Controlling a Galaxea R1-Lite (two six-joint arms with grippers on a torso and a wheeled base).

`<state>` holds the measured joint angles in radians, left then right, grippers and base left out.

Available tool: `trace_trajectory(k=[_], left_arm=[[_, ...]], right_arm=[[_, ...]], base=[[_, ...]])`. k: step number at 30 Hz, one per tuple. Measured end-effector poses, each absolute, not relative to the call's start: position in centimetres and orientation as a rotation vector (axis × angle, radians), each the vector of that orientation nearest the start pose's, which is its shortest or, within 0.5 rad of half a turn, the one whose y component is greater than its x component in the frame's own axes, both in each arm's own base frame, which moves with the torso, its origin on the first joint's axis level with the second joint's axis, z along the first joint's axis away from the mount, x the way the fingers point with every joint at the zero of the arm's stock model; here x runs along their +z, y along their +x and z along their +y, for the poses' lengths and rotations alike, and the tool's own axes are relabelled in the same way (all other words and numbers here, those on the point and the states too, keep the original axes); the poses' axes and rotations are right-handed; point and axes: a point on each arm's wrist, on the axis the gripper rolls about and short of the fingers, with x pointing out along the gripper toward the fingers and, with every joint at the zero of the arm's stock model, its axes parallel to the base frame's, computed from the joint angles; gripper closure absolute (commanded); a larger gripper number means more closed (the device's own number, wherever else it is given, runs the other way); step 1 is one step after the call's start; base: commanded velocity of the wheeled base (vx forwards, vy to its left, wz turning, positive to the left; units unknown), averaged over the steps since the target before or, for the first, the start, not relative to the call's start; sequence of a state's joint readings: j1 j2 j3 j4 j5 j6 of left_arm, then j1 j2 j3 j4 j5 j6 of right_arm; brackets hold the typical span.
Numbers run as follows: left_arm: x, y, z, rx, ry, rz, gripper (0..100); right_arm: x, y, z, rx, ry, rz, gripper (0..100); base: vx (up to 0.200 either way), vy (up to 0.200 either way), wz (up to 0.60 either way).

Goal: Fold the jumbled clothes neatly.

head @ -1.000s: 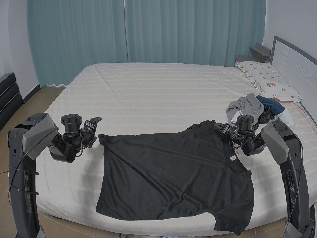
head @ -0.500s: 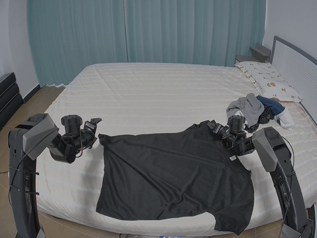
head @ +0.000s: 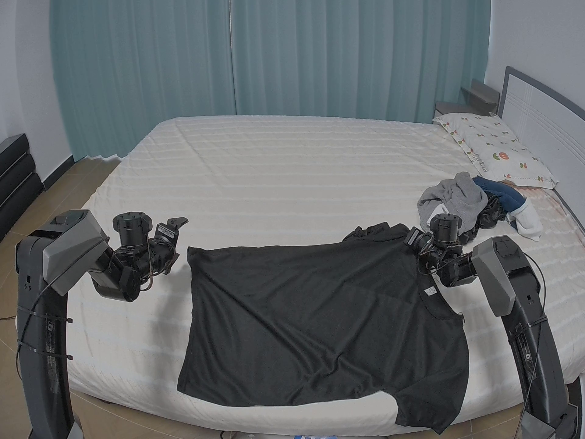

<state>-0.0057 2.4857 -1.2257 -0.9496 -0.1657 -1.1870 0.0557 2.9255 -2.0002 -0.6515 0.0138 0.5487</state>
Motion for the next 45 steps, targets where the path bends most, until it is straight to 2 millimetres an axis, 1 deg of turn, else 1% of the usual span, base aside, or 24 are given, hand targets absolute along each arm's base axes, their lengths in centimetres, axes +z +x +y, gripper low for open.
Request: trace_trajectory(k=[5, 18, 24, 34, 35, 40, 45], left_arm=[[0.8, 46.0, -0.6, 0.035, -1.199, 0.374, 0], [0.8, 46.0, -0.7, 0.032, -1.192, 0.375, 0], [0.8, 46.0, -0.7, 0.033, -1.192, 0.377, 0], [0.8, 46.0, -0.7, 0.034, -1.193, 0.377, 0], [0.8, 46.0, -0.7, 0.034, -1.193, 0.377, 0], [0.7, 46.0, -0.7, 0.034, -1.193, 0.378, 0], [0.8, 46.0, -0.7, 0.033, -1.197, 0.378, 0]], right_arm=[[-5.5, 55.7, 1.8, -0.031, 0.545, 0.272, 100], [-4.8, 55.8, -0.3, -0.074, 0.549, 0.224, 100], [-4.7, 55.9, -0.8, -0.092, 0.548, 0.213, 100], [-4.9, 55.8, -0.9, -0.112, 0.546, 0.214, 100], [-4.9, 55.8, -0.8, -0.114, 0.545, 0.213, 0], [-4.8, 55.9, -0.1, -0.116, 0.543, 0.201, 0], [-4.2, 55.7, 0.1, -0.152, 0.545, 0.184, 0]], base=[[0.0, 0.0, 0.0], [0.0, 0.0, 0.0], [0.0, 0.0, 0.0], [0.0, 0.0, 0.0], [0.0, 0.0, 0.0], [0.0, 0.0, 0.0], [0.0, 0.0, 0.0]])
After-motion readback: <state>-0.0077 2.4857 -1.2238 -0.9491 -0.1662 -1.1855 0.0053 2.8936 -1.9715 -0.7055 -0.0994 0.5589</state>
